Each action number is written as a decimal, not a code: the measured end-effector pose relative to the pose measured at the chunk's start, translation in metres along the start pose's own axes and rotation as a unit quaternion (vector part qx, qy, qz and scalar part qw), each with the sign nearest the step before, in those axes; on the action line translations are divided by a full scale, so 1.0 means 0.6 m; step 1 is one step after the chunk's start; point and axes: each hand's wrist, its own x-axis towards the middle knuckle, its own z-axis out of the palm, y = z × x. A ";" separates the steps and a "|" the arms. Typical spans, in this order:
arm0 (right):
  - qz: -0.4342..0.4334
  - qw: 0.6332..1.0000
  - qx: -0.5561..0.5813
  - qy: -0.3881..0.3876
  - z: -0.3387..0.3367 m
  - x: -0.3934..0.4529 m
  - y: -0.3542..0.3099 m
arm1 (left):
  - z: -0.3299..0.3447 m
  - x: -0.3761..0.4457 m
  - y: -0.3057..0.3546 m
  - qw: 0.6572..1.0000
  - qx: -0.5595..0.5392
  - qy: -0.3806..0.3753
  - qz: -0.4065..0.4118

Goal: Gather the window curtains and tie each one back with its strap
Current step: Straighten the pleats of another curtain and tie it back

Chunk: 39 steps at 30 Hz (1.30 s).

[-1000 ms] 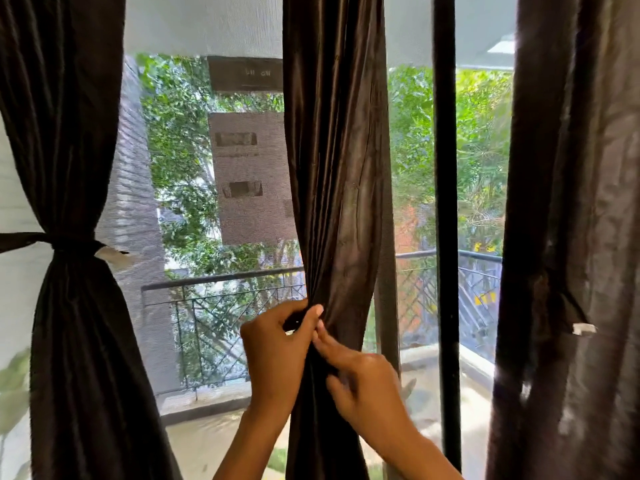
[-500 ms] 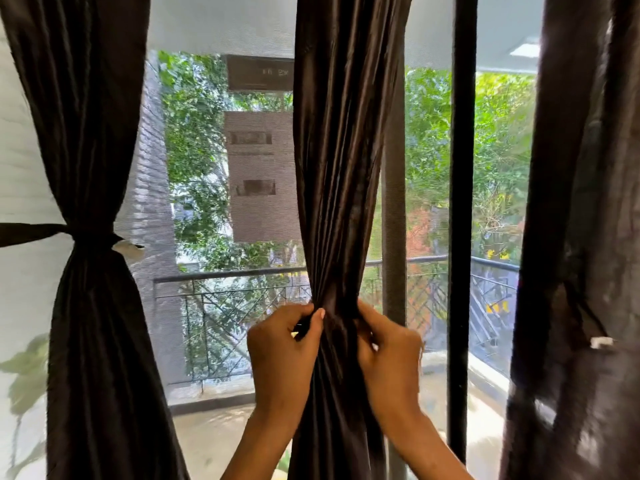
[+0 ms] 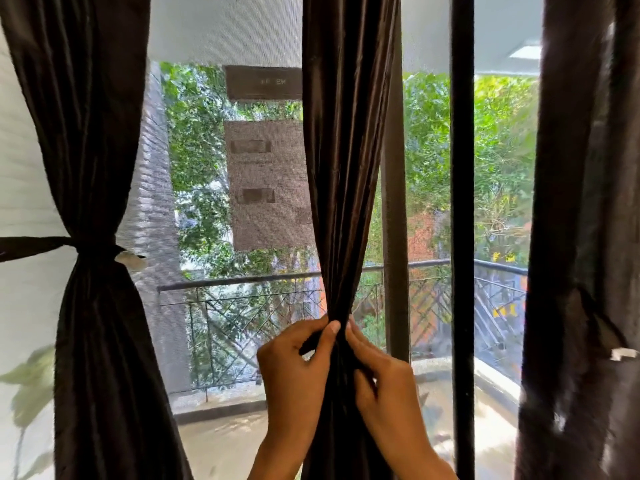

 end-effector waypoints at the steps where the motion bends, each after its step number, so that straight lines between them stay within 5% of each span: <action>1: 0.002 1.000 0.018 -0.005 -0.001 0.002 -0.003 | 0.003 0.001 -0.001 1.000 -0.005 -0.003 -0.016; 15: -0.032 0.996 0.063 0.052 -0.024 0.029 0.051 | 0.048 0.009 0.013 0.957 -0.178 0.004 -0.228; 20: -0.112 0.991 -0.051 0.042 -0.017 0.027 0.061 | 0.078 -0.005 0.019 0.973 -0.069 0.035 -0.216; 23: -0.151 0.989 0.003 -0.001 -0.034 0.027 0.065 | 0.080 -0.005 0.021 0.982 -0.004 0.044 -0.181; 27: -0.059 0.991 0.116 -0.011 -0.082 0.068 0.085 | 0.066 0.008 0.014 0.971 -0.083 0.048 -0.219; 29: -0.042 0.990 0.114 -0.074 -0.099 0.095 0.088 | 0.058 0.017 0.019 0.954 -0.154 0.015 -0.257; 31: 0.005 0.952 0.197 -0.235 -0.110 0.113 0.090 | 0.047 0.023 0.027 0.940 -0.203 -0.023 -0.273; 33: 0.039 0.929 0.222 -0.293 -0.119 0.121 0.087 | 0.037 0.027 0.032 0.935 -0.218 -0.046 -0.275; 37: -0.035 0.989 0.036 -0.139 -0.131 0.116 0.061 | 0.031 0.025 0.026 0.965 -0.102 -0.004 -0.243; 39: -0.016 0.994 0.046 -0.093 -0.135 0.112 0.032 | 0.036 0.021 0.021 0.981 0.004 0.032 -0.191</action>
